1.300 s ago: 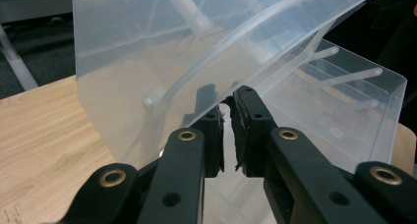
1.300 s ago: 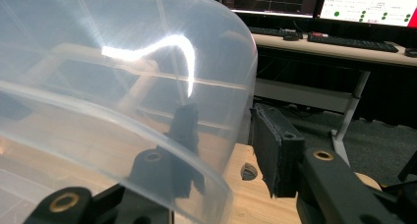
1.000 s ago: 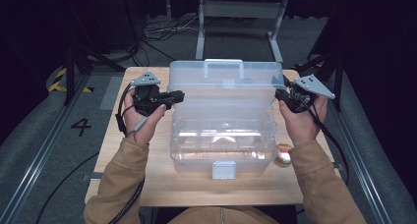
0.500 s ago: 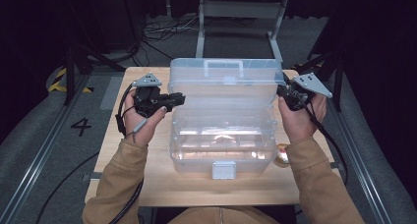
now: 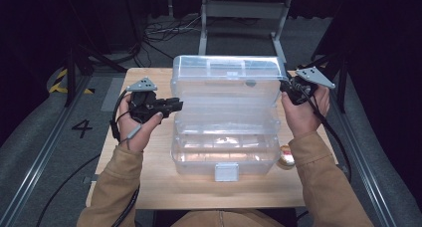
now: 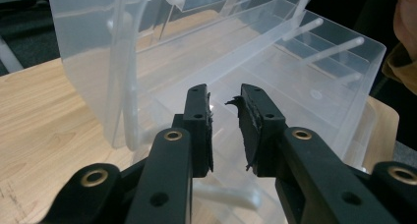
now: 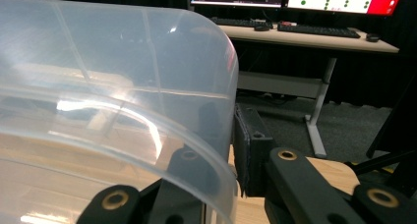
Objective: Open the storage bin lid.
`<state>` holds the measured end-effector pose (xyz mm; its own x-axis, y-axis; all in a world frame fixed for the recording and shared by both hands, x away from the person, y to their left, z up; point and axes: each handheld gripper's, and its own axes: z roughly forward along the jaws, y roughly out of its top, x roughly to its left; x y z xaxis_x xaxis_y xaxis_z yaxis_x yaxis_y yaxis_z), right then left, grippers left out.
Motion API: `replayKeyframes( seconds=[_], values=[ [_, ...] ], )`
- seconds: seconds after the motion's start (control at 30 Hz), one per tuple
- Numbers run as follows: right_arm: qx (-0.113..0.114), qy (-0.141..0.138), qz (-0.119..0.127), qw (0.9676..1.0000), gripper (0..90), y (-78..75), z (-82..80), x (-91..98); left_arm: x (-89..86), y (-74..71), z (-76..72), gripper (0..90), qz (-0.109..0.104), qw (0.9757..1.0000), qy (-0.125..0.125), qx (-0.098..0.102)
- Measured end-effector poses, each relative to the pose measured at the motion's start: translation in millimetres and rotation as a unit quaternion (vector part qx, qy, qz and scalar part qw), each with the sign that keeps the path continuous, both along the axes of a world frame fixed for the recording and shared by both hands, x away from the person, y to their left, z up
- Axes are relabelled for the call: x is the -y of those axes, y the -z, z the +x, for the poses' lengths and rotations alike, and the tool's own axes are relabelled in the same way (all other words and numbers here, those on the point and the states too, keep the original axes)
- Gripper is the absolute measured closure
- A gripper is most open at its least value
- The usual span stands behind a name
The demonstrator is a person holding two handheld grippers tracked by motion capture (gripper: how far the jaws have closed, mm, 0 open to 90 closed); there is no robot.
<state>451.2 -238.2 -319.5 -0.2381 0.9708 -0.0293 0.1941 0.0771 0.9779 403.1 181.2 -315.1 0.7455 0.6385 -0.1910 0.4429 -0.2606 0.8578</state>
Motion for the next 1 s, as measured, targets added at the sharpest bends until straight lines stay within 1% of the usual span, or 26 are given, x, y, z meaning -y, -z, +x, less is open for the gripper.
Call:
replayKeyframes(
  seconds=[0.07, 0.17, 0.3, 0.37, 0.47, 0.5, 0.7, 0.73, 0.77, 0.87, 0.9, 0.93, 0.97, 1.0],
  values=[
    [-0.004, -0.002, 0.001, 1.0, 82.2, -0.6, 2.3, 0.9, -2.0, -1.7, -4.6, 73.0, 0.001, 1.0, 0.005, 0.0],
    [-0.009, -0.005, 0.004, 0.9999, 81.9, -1.6, 6.2, 1.5, -2.2, -3.4, -11.3, 69.5, 0.01, 0.9998, 0.014, -0.004],
    [-0.016, -0.009, 0.006, 0.9998, 81.5, -3.3, 10.9, 2.3, -1.3, -4.0, -21.5, 65.6, 0.035, 0.9986, 0.035, -0.019],
    [-0.02, -0.011, 0.006, 0.9997, 81.3, -4.4, 12.9, 2.5, -0.7, -3.8, -26.1, 64.9, 0.044, 0.9979, 0.043, -0.02],
    [-0.028, -0.014, 0.006, 0.9995, 81.0, -6.1, 17.2, 2.9, 0.6, -3.1, -33.9, 64.1, 0.056, 0.9967, 0.051, -0.028],
    [-0.028, -0.014, 0.006, 0.9995, 81.0, -6.1, 17.2, 2.9, 0.6, -3.1, -33.9, 64.0, 0.056, 0.9967, 0.051, -0.028],
    [-0.033, -0.021, 0.009, 0.9992, 80.4, -6.8, 24.5, 4.7, 2.3, 3.8, -42.6, 62.9, 0.073, 0.9947, 0.062, -0.037],
    [-0.034, -0.022, 0.009, 0.9991, 80.3, -6.6, 25.5, 5.2, 2.3, 4.7, -44.0, 62.8, 0.074, 0.9946, 0.061, -0.041],
    [-0.035, -0.023, 0.011, 0.9991, 80.2, -6.7, 26.3, 5.5, 2.4, 5.4, -44.6, 62.9, 0.075, 0.9942, 0.064, -0.043],
    [-0.037, -0.026, 0.011, 0.9989, 79.9, -7.2, 29.6, 5.6, 5.5, 8.9, -48.7, 62.8, 0.086, 0.9919, 0.079, -0.051],
    [-0.039, -0.026, 0.011, 0.9989, 79.8, -7.4, 30.5, 5.6, 7.4, 10.6, -49.7, 62.5, 0.093, 0.9903, 0.086, -0.057],
    [-0.039, -0.026, 0.011, 0.9989, 79.8, -7.4, 30.5, 5.6, 7.4, 10.6, -49.7, 62.4, 0.093, 0.9903, 0.086, -0.057],
    [-0.04, -0.027, 0.012, 0.9987, 79.7, -7.6, 31.7, 5.8, 9.5, 12.6, -50.4, 62.4, 0.102, 0.9884, 0.094, -0.063],
    [-0.042, -0.027, 0.012, 0.9987, 79.7, -7.7, 32.8, 6.0, 11.4, 14.7, -50.8, 62.4, 0.107, 0.987, 0.099, -0.068]
  ],
)
